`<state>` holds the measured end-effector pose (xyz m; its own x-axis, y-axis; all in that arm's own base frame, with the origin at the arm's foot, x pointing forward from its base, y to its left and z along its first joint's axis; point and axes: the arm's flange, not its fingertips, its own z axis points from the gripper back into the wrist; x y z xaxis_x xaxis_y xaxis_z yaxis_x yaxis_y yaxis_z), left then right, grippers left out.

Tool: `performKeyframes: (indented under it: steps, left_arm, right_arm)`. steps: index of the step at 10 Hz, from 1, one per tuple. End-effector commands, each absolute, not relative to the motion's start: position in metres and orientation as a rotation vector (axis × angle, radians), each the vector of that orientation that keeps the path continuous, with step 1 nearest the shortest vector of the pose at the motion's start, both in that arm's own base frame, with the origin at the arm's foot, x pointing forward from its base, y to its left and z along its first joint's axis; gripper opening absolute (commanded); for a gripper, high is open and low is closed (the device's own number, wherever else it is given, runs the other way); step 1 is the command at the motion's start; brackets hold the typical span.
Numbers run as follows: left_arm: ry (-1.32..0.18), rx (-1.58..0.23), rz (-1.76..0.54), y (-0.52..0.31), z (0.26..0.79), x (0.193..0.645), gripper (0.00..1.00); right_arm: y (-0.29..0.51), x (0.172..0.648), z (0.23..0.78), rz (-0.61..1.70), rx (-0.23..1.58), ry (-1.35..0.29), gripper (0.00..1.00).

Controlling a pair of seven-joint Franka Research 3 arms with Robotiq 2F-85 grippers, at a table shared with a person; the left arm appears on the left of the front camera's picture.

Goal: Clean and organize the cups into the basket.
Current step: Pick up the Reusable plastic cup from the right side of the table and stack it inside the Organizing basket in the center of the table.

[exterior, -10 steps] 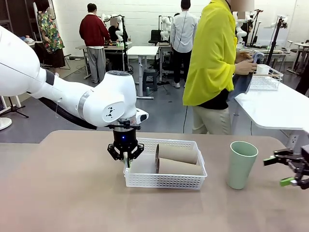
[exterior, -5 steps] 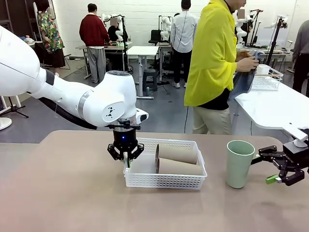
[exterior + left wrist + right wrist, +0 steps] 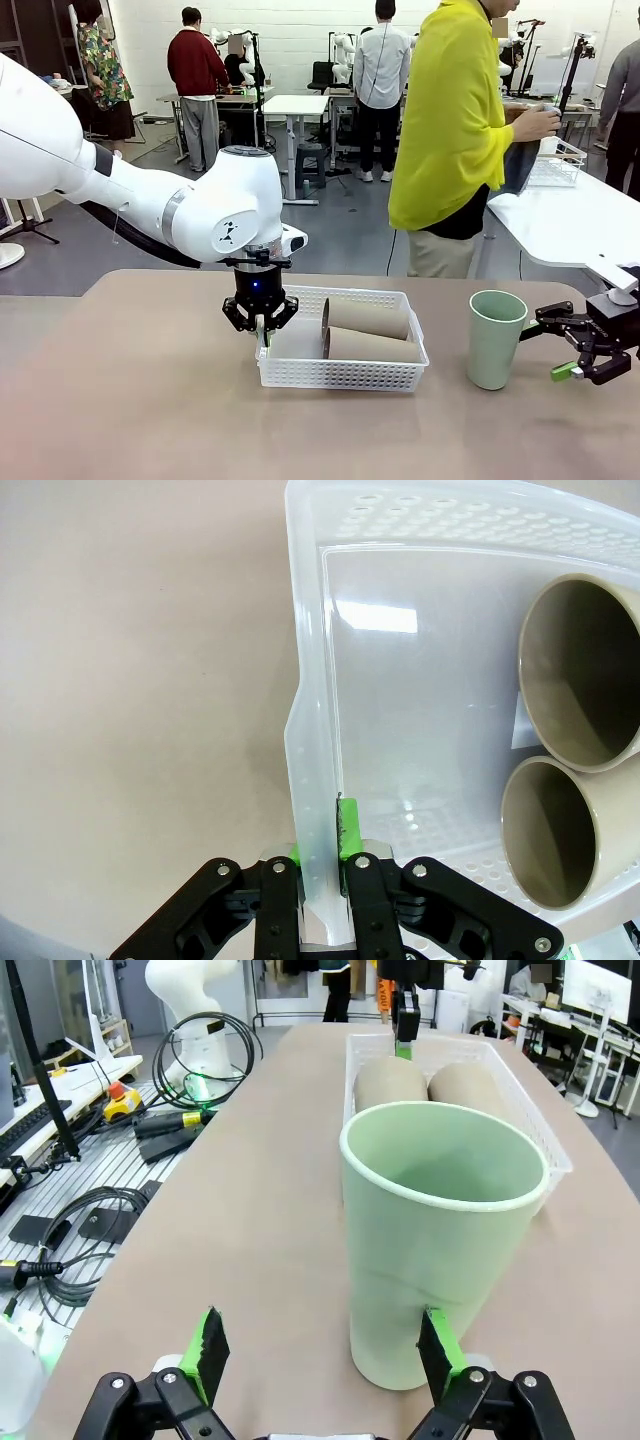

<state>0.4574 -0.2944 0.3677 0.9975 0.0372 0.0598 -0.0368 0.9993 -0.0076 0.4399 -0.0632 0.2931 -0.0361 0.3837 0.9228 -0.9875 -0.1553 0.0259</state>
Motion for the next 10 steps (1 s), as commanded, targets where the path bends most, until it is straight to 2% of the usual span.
performKeyframes:
  steps: [1,5,10]
  left_arm:
    - [-0.066,-0.011,0.038,-0.296,0.370,0.457,0.00]
    - [-0.066,-0.011,0.038,-0.296,0.370,0.457,0.00]
    - [-0.066,-0.011,0.038,-0.296,0.370,0.457,0.00]
  right_arm:
    - [-0.063,0.440,0.293,1.488,1.016,-0.835,1.00]
    - [-0.069,0.457,0.275,1.355,1.041,-0.828,1.00]
    - [-0.063,0.479,0.256,1.318,1.070,-0.809,1.00]
